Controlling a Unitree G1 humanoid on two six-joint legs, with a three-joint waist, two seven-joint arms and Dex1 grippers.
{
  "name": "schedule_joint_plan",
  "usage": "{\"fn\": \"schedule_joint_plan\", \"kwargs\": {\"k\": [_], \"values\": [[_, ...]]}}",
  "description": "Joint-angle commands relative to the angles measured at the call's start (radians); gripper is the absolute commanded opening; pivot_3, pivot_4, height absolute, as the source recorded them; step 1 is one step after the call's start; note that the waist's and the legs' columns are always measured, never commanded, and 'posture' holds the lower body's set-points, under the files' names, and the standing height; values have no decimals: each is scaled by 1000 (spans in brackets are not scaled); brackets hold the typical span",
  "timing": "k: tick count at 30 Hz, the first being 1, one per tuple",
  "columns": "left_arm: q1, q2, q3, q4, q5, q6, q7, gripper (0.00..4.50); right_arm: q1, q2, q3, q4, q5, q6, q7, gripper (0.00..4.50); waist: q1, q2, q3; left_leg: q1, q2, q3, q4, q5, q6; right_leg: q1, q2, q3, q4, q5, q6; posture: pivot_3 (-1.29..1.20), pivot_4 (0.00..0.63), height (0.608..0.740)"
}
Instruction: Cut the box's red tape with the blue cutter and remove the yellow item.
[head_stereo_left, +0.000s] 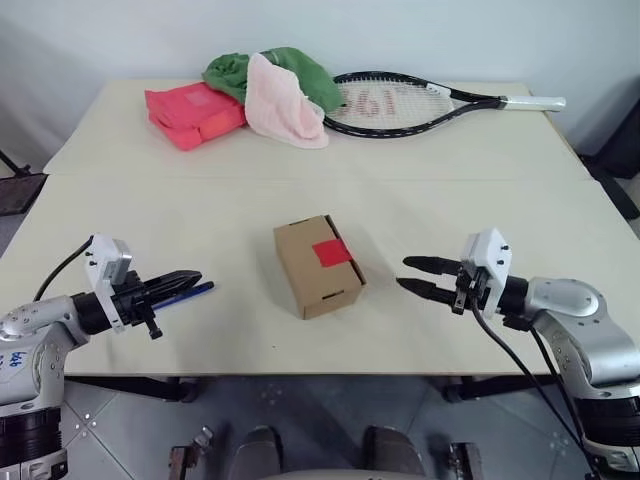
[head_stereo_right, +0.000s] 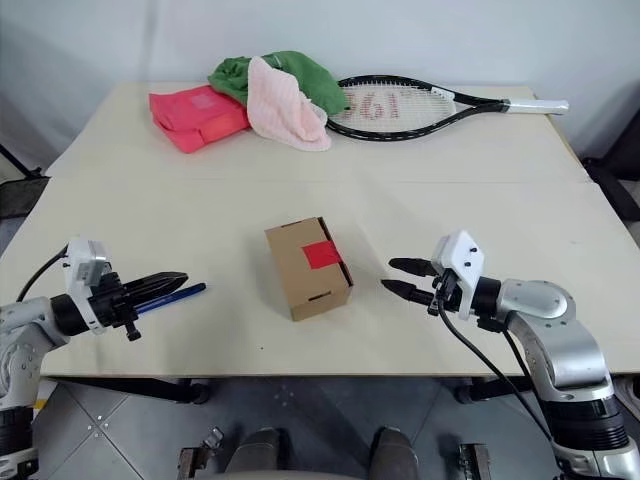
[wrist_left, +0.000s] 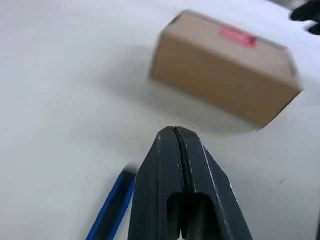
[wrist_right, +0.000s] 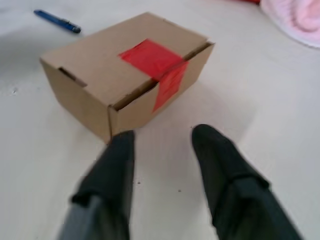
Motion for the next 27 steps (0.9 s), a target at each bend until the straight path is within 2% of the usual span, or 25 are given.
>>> {"fn": "schedule_joint_plan", "kwargs": {"k": [1, 4, 7, 8, 12, 16, 21, 27], "values": [[-8, -18, -71, -47, 11, -37, 42, 0, -56, 34, 35, 50, -42, -42, -37, 1851, 4, 0, 0, 0, 0, 0, 0, 0, 0, 0, 0, 0, 0, 0, 0, 0, 150, 740], [-67, -71, -170, -72, 22, -13, 115, 0, -131, 79, 89, 151, -89, -51, -60, 1155, 4, 0, 0, 0, 0, 0, 1, 0, 0, 0, 0, 0, 1, 0, 0, 0, 150, 740], [-119, -109, -267, -65, 61, 7, 180, 0, -198, 115, 138, 271, -162, -115, -82, 101, -1, 0, 0, 0, 0, 0, 1, 0, 0, 0, 0, 0, 1, 0, 0, 0, 150, 740], [-139, -129, -307, -59, 80, 13, 206, 0, -227, 127, 164, 321, -200, -152, -91, 13, -2, 0, 0, 0, 0, 0, 1, 0, 0, 0, 0, 0, 1, 0, 0, 0, 150, 740], [-207, -204, -384, -39, 106, 58, 302, 0, -304, 186, 217, 440, -251, -226, -86, 13, -5, 0, 0, 0, 0, 0, 0, 0, 0, 0, 0, 0, 2, 0, 0, 0, 150, 740], [-226, -219, -457, -73, 73, 145, 275, 0, -328, 225, 239, 461, -240, -248, -36, 13, -8, 0, 0, 1, 0, 0, 0, 0, 0, 0, 0, 0, 2, 0, 0, 0, 150, 740], [-236, -225, -507, -100, 40, 210, 238, 0, -289, 184, 247, 393, -213, -185, 42, 13, 0, 0, 0, 1, 0, 0, 0, 0, 0, 0, 0, 0, 2, 0, 0, 0, 150, 740], [-208, -208, -497, -120, 32, 220, 237, 0, -254, 139, 217, 377, -220, -168, 48, 13, -1, 0, 0, 1, 0, 0, 0, 0, 0, 0, 0, 0, 1, 0, 0, 0, 150, 740]]}}
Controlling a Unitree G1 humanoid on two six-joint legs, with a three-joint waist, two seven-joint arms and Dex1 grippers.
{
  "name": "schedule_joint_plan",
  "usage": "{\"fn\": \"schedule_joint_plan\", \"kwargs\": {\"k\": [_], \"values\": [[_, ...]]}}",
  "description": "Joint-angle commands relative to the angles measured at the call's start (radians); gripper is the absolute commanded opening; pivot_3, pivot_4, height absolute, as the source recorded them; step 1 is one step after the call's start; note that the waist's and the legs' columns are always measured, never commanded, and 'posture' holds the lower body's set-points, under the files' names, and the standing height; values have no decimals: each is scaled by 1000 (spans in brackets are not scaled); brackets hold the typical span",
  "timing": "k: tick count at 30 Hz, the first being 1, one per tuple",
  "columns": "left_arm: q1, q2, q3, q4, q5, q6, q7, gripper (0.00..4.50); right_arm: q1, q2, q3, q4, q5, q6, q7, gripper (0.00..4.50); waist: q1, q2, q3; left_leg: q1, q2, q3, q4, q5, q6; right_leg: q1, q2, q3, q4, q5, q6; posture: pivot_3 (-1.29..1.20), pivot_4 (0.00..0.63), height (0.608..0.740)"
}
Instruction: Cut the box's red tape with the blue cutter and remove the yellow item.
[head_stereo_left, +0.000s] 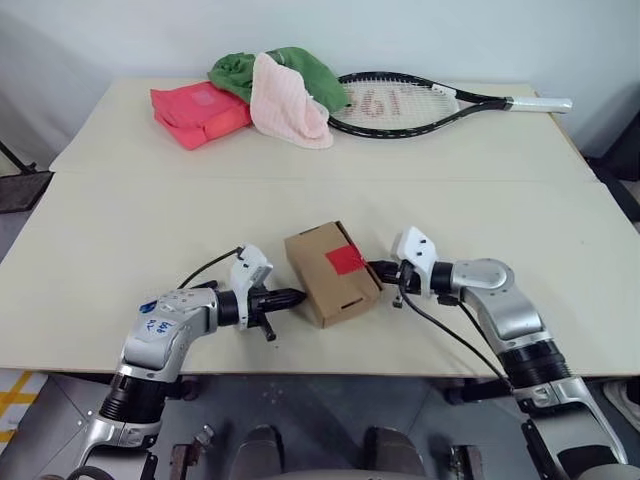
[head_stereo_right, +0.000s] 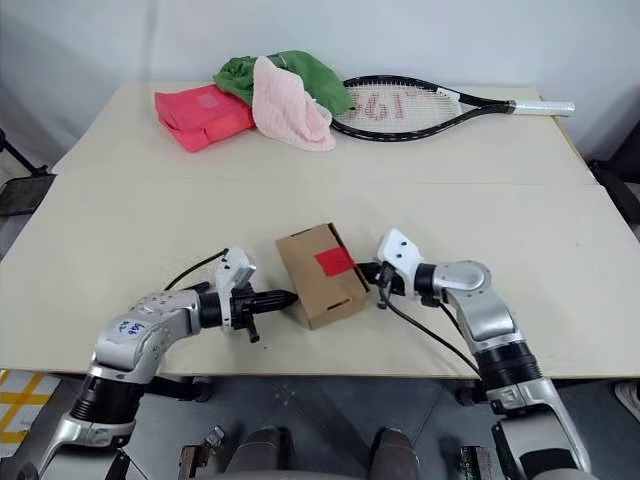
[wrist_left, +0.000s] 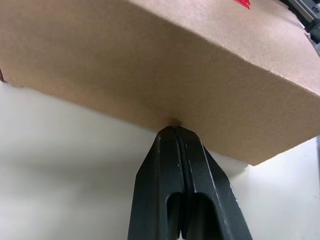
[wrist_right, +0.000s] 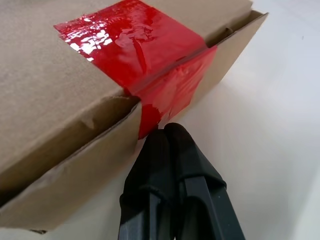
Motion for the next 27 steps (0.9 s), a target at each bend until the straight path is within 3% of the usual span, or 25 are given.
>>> {"fn": "schedule_joint_plan", "kwargs": {"k": [1, 8, 11, 15, 18, 22, 24, 27], "values": [[21, 13, 7, -42, -25, -9, -12, 0, 14, -27, -28, -26, 9, -10, 8, 13, 0, 0, 0, 0, 0, 0, 0, 0, 0, 0, 0, 0, 0, 0, 0, 0, 150, 740], [139, 140, 202, -121, -132, -67, -118, 0, 82, -129, -190, -97, 119, -8, 43, 13, -1, 1, 0, 0, 0, 0, -1, 0, 0, 0, 0, 0, -1, 0, 0, 0, 150, 740], [219, 215, 344, -138, -172, -130, -169, 587, 145, -187, -284, -211, 253, 44, 117, 612, 1, 1, 1, 0, 0, 0, -2, 0, 0, 0, 0, 0, -3, 0, 0, 0, 150, 740], [289, 300, 532, -49, -151, -304, -242, 1717, 232, -242, -372, -405, 408, 166, 137, 1910, 2, 1, 1, 0, 0, 1, -1, 0, 0, 0, 0, 0, -3, 0, 0, 0, 150, 740], [333, 379, 607, 37, -180, -277, -301, 2672, 275, -256, -396, -511, 488, 233, 121, 3029, 2, 1, 1, 0, 0, 1, -2, -1, 0, 0, 0, 0, -4, 0, 0, 0, 150, 740], [412, 542, 702, 320, -98, -411, -452, 3910, 360, -241, -399, -698, 578, 268, 87, 4389, 2, 1, 1, 0, 1, 2, -3, -1, 0, -1, 0, 0, -3, 0, -1, 0, 150, 740], [431, 605, 713, 497, -56, -520, -511, 4477, 377, -216, -388, -749, 619, 289, 40, 4500, -1, 1, 1, 0, 2, 2, -4, -2, 0, -2, 1, 0, -3, -1, -1, 0, 150, 740], [420, 676, 692, 722, 7, -671, -557, 4477, 390, -197, -337, -789, 615, 256, 64, 4500, 0, 1, 1, 0, 2, 4, -3, -2, 0, -2, 1, 0, -4, -1, -1, 0, 150, 740]]}}
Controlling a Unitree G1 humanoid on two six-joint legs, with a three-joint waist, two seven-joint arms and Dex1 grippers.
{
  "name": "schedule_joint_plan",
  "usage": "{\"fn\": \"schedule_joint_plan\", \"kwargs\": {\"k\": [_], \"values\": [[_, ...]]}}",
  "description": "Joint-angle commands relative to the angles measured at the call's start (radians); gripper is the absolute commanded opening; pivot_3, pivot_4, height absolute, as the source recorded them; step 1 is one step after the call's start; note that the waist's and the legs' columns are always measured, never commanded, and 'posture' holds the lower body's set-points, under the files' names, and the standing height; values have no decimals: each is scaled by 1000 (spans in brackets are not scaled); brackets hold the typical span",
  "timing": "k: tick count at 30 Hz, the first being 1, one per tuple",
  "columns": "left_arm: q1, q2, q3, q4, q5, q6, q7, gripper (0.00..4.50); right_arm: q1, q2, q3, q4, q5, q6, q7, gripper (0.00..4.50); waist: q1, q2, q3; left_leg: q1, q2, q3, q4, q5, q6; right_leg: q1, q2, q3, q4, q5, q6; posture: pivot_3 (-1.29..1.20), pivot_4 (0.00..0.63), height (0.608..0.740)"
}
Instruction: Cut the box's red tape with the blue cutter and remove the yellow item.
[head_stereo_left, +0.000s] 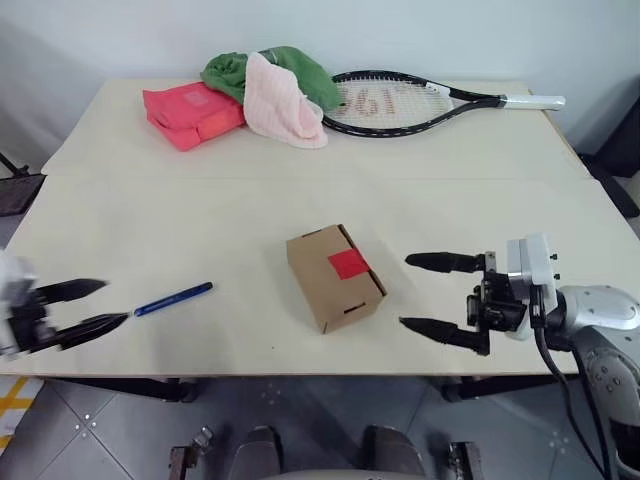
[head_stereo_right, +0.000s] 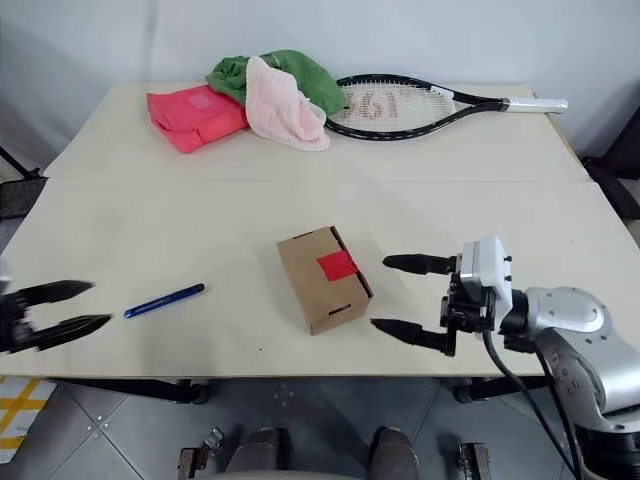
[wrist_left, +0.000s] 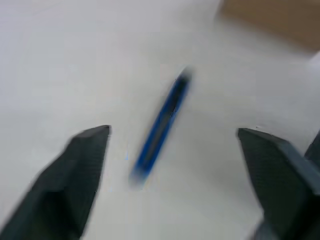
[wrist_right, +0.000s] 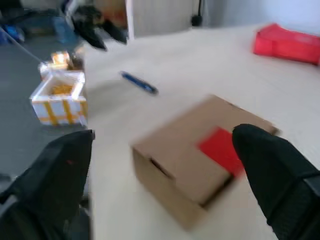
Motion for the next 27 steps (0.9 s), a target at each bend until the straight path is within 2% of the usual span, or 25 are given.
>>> {"fn": "schedule_joint_plan", "kwargs": {"k": [1, 6, 12, 16, 20, 27], "values": [[-17, 61, 1, 215, 62, -153, -56, 4477, 1, 21, 42, -62, 13, -45, 20, 4500, 1, 0, 0, 0, 0, 0, 0, 0, 0, 0, 0, 0, 0, 0, 0, 0, 150, 740], [-111, 72, -44, 321, 67, -228, -90, 4477, -11, 66, 96, -64, -58, -157, 24, 4500, 16, -2, -1, 0, 0, 0, 1, 0, 0, 0, 0, 0, 1, 0, 0, 0, 150, 740], [-180, 16, -113, 144, 31, -180, -101, 4477, 10, 55, 57, -57, -84, -246, 40, 4500, 25, -2, -1, 0, 1, 1, 1, 0, 0, -1, 0, 0, 4, 0, 0, 0, 150, 740], [-231, -3, -225, 69, 81, -188, -99, 4477, 55, 22, 33, -98, -36, -221, 53, 4500, 25, -2, -1, 0, 1, 1, 2, 0, 0, -2, 0, 0, 6, 0, 0, 0, 150, 740], [-339, -66, -360, 123, 168, -249, -62, 4477, 64, 8, 41, -90, -52, -234, 48, 4500, 24, -1, -1, 1, 1, 1, 2, 0, 0, -2, 0, 1, 6, 0, 0, 0, 150, 740], [-470, -126, -501, 276, 287, -331, -20, 4477, 60, -13, 26, -96, -44, -220, 30, 4500, 24, -2, -1, 1, 1, 2, 2, 0, 0, -3, 0, 1, 7, 0, 0, 0, 150, 740]]}}
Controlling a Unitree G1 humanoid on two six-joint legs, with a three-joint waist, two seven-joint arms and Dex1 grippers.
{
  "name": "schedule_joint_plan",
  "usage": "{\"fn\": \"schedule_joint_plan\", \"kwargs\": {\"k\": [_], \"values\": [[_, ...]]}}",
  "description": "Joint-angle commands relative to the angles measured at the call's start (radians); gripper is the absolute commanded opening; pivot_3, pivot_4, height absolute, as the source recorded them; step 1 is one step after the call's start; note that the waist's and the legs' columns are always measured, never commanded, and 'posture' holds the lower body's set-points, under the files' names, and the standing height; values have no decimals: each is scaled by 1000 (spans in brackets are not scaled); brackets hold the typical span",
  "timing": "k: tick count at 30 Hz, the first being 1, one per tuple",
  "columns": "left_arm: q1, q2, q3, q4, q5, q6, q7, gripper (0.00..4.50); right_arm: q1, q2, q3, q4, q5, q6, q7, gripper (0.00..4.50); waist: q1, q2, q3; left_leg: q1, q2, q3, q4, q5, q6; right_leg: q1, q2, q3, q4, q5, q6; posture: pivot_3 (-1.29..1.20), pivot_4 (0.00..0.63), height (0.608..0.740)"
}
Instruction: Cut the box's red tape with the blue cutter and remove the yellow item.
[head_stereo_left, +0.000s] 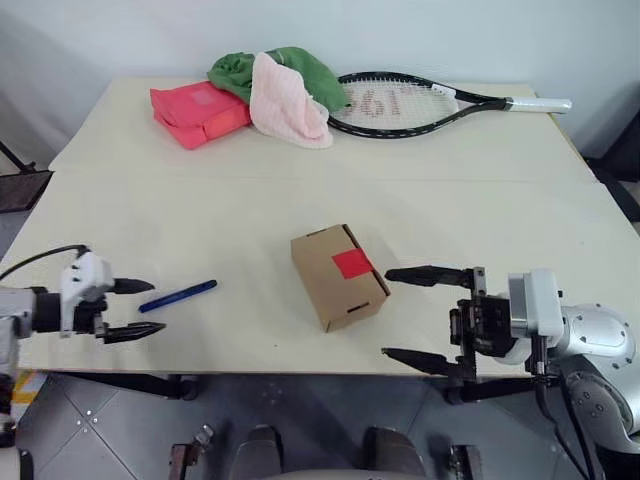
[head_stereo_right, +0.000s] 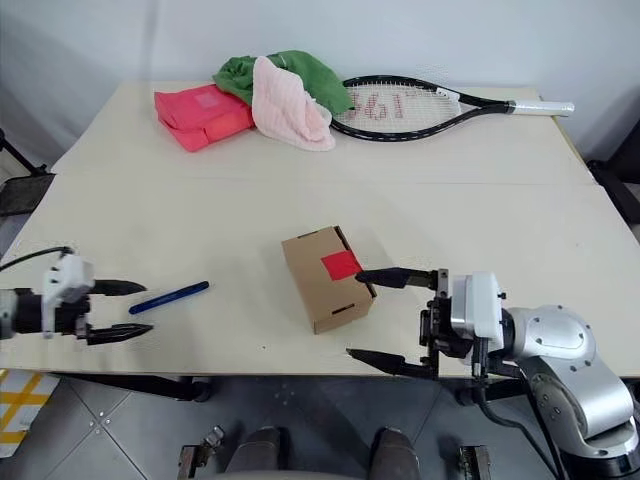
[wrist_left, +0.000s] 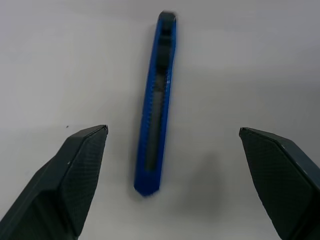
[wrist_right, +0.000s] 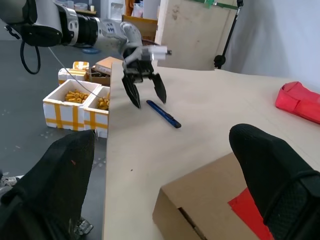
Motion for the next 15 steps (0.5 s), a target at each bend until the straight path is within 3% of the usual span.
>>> {"fn": "schedule_joint_plan", "kwargs": {"k": [1, 7, 15], "values": [[-39, -8, -32, 74, 56, -49, 35, 4477, 6, -18, -31, -37, 19, -2, -10, 4500, 1, 0, 0, 0, 0, 0, 0, 0, 0, 0, 0, 0, 0, 0, 0, 0, 150, 740], [-75, -20, -80, 138, 108, -58, 67, 4477, 13, -24, -33, -50, 22, 4, -38, 4500, 4, 1, -1, 1, 0, 0, 2, 0, 0, 2, 0, 0, 0, 0, 0, 0, 150, 740], [-57, -20, -113, 129, 118, -30, 65, 2337, 2, -23, -28, -42, 17, 5, -50, 4500, 2, 5, -3, 11, 0, 5, -3, 0, 0, 6, 0, 5, 0, 0, 0, 0, 150, 740]]}}
